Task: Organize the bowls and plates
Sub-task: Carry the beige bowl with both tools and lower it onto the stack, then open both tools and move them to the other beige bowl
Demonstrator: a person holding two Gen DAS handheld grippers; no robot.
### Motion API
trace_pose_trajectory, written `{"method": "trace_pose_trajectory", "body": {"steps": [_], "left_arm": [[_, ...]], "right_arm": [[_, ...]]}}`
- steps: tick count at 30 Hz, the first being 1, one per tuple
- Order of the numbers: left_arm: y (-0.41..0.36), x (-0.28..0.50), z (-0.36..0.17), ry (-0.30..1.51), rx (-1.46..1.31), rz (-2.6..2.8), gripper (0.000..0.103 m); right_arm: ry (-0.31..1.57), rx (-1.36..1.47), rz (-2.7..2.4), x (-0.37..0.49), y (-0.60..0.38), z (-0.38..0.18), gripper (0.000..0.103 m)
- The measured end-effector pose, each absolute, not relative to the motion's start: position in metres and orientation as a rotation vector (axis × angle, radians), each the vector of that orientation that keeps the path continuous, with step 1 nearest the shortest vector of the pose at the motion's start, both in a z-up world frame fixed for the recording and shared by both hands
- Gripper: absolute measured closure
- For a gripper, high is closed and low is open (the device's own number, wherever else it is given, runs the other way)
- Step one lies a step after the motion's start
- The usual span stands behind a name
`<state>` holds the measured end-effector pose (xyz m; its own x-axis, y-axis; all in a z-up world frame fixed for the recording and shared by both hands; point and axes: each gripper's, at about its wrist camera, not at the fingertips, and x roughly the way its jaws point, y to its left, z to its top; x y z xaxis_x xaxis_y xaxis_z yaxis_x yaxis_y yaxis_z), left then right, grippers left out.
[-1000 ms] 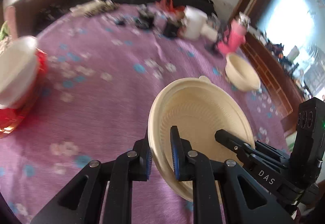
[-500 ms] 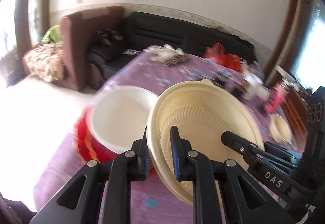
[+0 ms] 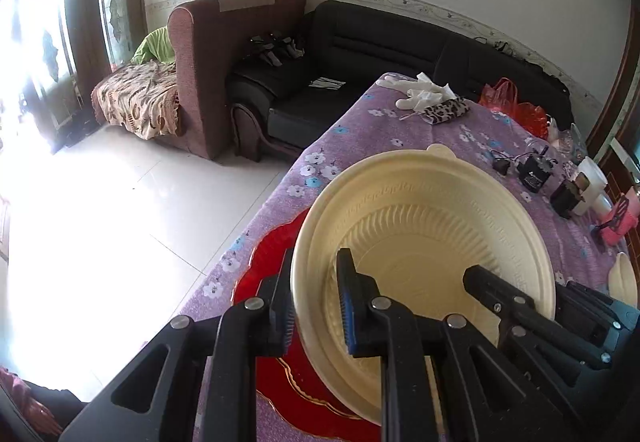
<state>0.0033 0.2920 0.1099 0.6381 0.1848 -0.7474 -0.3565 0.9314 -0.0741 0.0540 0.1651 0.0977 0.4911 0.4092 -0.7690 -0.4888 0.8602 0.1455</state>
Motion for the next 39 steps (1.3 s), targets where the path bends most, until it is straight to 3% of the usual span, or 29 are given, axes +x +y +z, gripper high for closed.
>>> {"method": "trace_pose_trajectory", "body": {"steps": [2,6,13,22,27,39], "left_arm": [[0.294,0.004,0.109,0.817,-0.223,0.318,0.082],[0.301,0.001,0.11,0.804,-0.255,0.339,0.049],[0.311,-0.018,0.123,0.75,-0.32,0.337,0.047],[0.308,-0.059,0.142,0.645,-0.36,0.323,0.039],[0.299,-0.076,0.144,0.621,-0.354,0.321,0.038],[0.226,-0.114,0.149,0.549,-0.144,0.415,0.021]], "right_arm": [[0.918,-0.102,0.544,0.058,0.167,0.091,0.084],[0.923,-0.116,0.533,0.066,0.171,0.085,0.085],[0.896,-0.121,0.515,0.07,0.173,0.083,0.084],[0.79,-0.095,0.499,0.06,0.17,0.096,0.04],[0.716,-0.083,0.451,0.052,0.156,0.107,0.038],[0.687,0.049,0.438,-0.004,0.08,0.107,0.03]]}}
